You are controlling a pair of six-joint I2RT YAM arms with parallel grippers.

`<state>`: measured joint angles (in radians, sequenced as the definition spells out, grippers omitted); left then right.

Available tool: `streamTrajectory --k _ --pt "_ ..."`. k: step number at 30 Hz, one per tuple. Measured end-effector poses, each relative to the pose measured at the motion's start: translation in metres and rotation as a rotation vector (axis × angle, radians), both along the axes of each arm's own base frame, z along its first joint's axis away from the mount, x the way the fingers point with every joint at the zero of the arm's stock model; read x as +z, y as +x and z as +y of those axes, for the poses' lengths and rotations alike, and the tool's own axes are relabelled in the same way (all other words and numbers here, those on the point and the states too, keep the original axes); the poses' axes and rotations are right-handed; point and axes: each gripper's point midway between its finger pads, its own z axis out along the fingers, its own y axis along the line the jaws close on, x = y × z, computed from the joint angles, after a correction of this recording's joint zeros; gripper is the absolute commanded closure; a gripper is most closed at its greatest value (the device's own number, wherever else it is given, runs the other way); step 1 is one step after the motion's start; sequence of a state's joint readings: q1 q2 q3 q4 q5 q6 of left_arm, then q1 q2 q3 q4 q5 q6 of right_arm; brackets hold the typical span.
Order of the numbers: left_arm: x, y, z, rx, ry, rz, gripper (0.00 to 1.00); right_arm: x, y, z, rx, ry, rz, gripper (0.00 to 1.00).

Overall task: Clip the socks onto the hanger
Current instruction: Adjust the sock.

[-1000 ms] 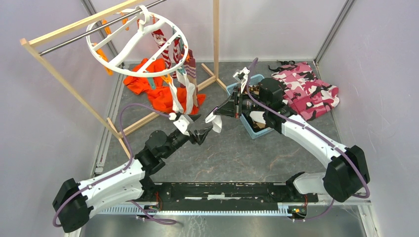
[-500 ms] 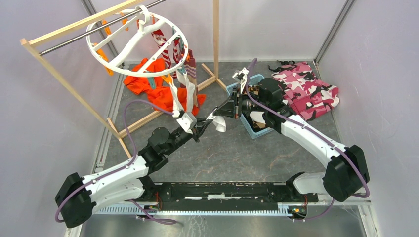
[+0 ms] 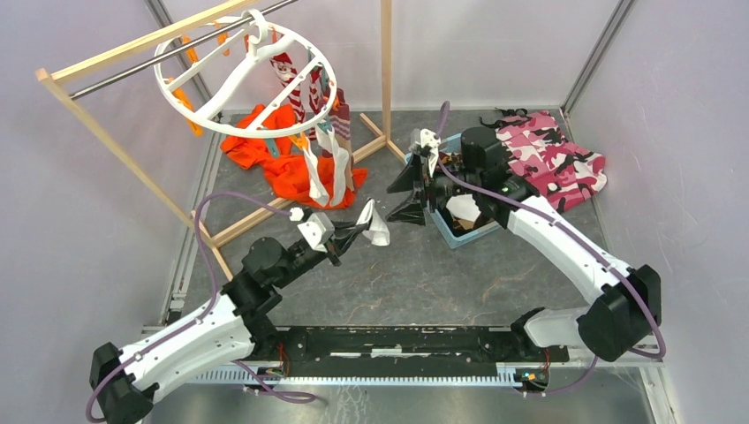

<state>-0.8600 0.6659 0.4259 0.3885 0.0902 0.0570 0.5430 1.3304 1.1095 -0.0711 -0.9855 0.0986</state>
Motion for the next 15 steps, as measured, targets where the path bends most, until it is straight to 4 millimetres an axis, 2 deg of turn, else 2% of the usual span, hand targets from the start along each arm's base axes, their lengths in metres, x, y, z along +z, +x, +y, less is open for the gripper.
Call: streamTrajectory --k 3,8,11,15 --pt "-0.006 -0.011 0.004 -0.033 0.040 0.008 0.98 0.010 -0.002 -0.007 0.092 -0.038 -0.265 0.02" --pt "-0.020 -0.024 0.004 -0.097 0.133 0.039 0.98 0.007 -0.019 -0.016 0.287 -0.032 -0.660 0.02" --pt "-0.020 -0.028 0.001 -0.130 0.171 0.052 0.98 -0.002 -0.030 -0.009 0.392 0.001 -0.773 0.03" --pt "-0.020 -0.030 -0.005 -0.162 0.195 0.062 0.98 -0.019 -0.050 0.012 0.515 0.035 -0.798 0.16"
